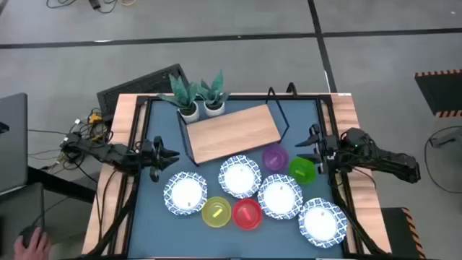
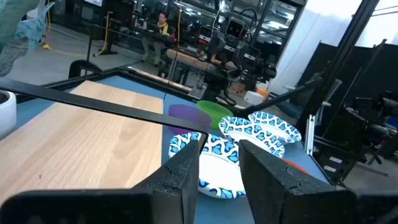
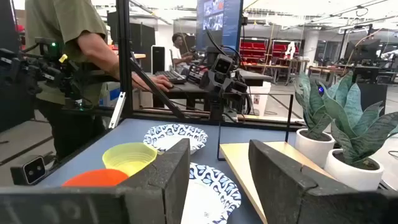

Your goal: Place and stack bowls onto a shelf

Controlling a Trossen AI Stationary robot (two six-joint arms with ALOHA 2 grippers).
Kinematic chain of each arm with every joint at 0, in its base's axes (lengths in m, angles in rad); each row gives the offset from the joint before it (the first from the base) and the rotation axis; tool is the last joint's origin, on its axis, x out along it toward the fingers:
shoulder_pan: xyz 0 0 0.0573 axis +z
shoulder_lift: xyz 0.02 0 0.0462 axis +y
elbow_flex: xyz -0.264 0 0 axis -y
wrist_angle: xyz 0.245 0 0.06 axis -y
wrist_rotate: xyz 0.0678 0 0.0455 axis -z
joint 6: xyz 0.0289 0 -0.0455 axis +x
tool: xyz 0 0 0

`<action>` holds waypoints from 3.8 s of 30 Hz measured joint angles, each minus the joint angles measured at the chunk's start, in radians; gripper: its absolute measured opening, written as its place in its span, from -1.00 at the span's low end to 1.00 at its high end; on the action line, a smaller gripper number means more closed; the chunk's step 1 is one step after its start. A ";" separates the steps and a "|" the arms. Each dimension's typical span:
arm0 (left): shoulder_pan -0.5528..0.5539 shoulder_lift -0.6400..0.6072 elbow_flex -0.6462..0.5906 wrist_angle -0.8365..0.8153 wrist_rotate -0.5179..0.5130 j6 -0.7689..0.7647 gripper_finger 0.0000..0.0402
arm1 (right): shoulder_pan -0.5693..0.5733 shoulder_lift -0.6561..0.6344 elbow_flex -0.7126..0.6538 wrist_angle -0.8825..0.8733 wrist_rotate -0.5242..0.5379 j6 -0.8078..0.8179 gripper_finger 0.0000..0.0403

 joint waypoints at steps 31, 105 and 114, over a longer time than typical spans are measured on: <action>0.000 0.000 0.000 0.000 0.000 0.000 -0.51 | 0.000 0.000 0.000 0.000 0.000 0.000 -0.06; 0.001 0.105 0.244 0.448 -0.693 -0.265 -0.51 | 0.036 0.000 0.043 1.169 -0.003 0.333 -0.05; 0.001 0.273 0.379 0.457 -0.786 -0.188 -0.51 | 0.036 0.000 0.043 1.164 -0.009 0.505 -0.05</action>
